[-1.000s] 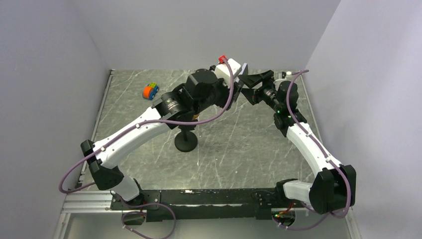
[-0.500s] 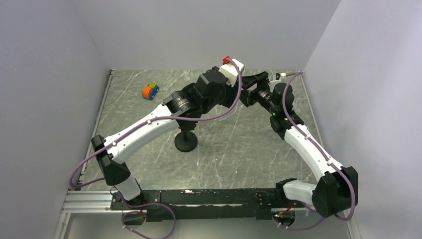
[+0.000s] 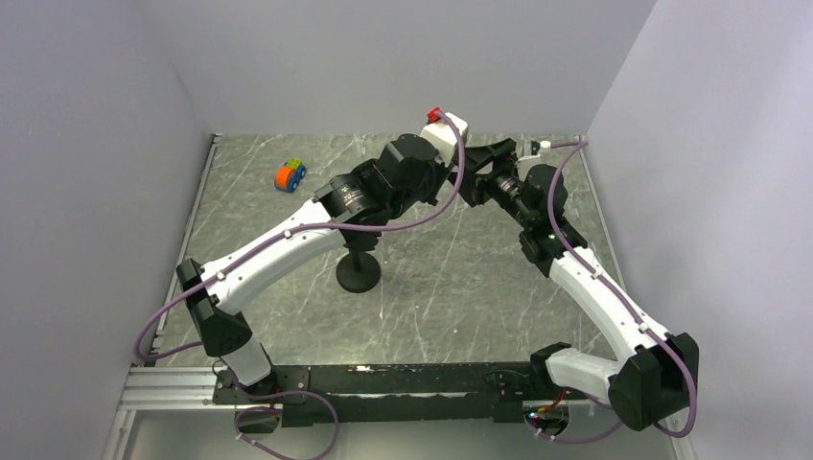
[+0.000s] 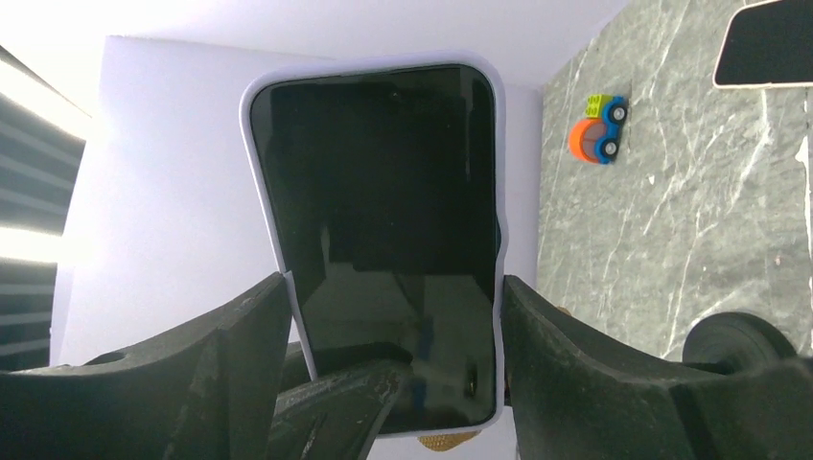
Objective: Take the phone out of the phone case
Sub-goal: Adjust the phone.
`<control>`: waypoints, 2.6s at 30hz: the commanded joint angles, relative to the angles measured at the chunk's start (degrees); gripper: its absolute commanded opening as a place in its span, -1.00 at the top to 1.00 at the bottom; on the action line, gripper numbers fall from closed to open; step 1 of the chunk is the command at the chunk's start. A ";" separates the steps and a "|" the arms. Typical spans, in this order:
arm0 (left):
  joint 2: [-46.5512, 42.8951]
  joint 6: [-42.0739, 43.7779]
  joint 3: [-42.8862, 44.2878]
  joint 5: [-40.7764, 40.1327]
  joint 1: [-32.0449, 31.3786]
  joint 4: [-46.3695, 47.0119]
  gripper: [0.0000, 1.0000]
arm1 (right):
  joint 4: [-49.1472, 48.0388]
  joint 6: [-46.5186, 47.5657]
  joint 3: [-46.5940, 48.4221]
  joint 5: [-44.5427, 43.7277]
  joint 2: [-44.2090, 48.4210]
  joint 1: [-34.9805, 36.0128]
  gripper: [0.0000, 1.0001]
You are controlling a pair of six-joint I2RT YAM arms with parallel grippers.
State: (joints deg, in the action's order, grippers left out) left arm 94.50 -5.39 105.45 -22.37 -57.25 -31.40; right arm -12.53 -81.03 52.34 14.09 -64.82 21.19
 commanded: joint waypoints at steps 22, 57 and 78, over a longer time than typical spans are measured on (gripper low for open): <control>-26.61 -19.52 -22.65 41.89 18.57 17.00 1.00 | -0.30 31.09 9.00 23.95 1.74 -6.43 -0.99; -26.85 -32.40 -25.08 66.17 27.48 24.80 -0.48 | -37.21 9.08 7.35 39.67 -5.95 -6.24 1.00; -33.18 -30.09 -35.61 78.45 34.08 33.07 -0.04 | -58.44 -12.02 7.39 41.77 -9.09 -6.97 1.00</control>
State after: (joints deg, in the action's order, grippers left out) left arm 61.73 -34.96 70.32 52.40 -23.42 -4.01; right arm -63.77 -89.36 57.08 57.63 -74.65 14.41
